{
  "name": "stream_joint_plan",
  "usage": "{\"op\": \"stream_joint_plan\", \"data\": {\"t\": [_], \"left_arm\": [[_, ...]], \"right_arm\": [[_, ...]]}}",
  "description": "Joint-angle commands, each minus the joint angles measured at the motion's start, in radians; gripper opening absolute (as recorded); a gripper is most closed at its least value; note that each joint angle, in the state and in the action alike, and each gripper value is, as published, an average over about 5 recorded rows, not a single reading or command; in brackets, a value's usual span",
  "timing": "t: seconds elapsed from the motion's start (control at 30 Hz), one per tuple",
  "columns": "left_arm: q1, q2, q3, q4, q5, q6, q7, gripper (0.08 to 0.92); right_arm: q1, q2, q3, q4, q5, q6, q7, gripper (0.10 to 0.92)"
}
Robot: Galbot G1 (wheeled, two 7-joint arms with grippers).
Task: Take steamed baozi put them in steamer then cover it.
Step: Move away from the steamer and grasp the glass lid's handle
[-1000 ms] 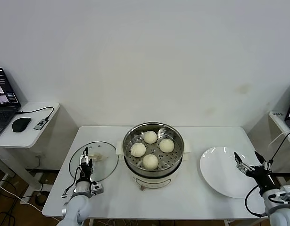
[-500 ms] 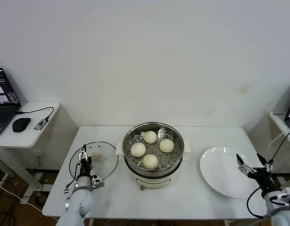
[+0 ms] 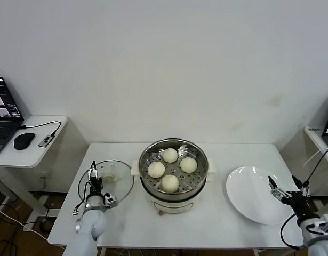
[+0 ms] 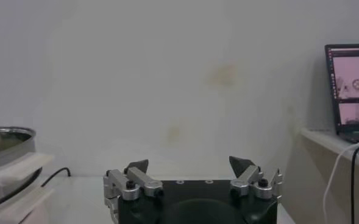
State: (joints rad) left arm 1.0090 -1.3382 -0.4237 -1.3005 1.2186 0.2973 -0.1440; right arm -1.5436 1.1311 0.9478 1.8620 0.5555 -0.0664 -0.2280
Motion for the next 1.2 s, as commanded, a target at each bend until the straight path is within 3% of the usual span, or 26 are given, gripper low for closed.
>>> {"op": "stream_joint_plan", "data": {"t": [0.03,0.3,0.97,1.1,1.2], "left_arm": [[-0.022,-0.004,0.001,0.043,-0.006,0.007,-0.008,0.823],[-0.029,-0.004,0.0,0.071,-0.026,0.002,-0.02,0.778],[-0.029,0.005,0.004,0.085,-0.049,-0.036,-0.03,0.223],[-0.005,0.011,-0.001,0.027,-0.059,-0.032,-0.021,0.152],[0.031,0.015,-0.009,-0.059,-0.069,-0.017,-0.012,0.143]], "right_arm": [[-0.005,0.001,0.003,0.001,0.0,0.001,-0.001,0.823],[-0.014,-0.002,0.013,0.003,0.001,0.004,-0.003,0.823],[-0.031,0.003,0.023,0.016,-0.002,0.005,-0.006,0.823],[-0.032,0.005,0.025,0.021,-0.002,0.006,-0.007,0.823],[-0.031,0.007,0.027,0.028,0.0,0.005,-0.008,0.823]]}}
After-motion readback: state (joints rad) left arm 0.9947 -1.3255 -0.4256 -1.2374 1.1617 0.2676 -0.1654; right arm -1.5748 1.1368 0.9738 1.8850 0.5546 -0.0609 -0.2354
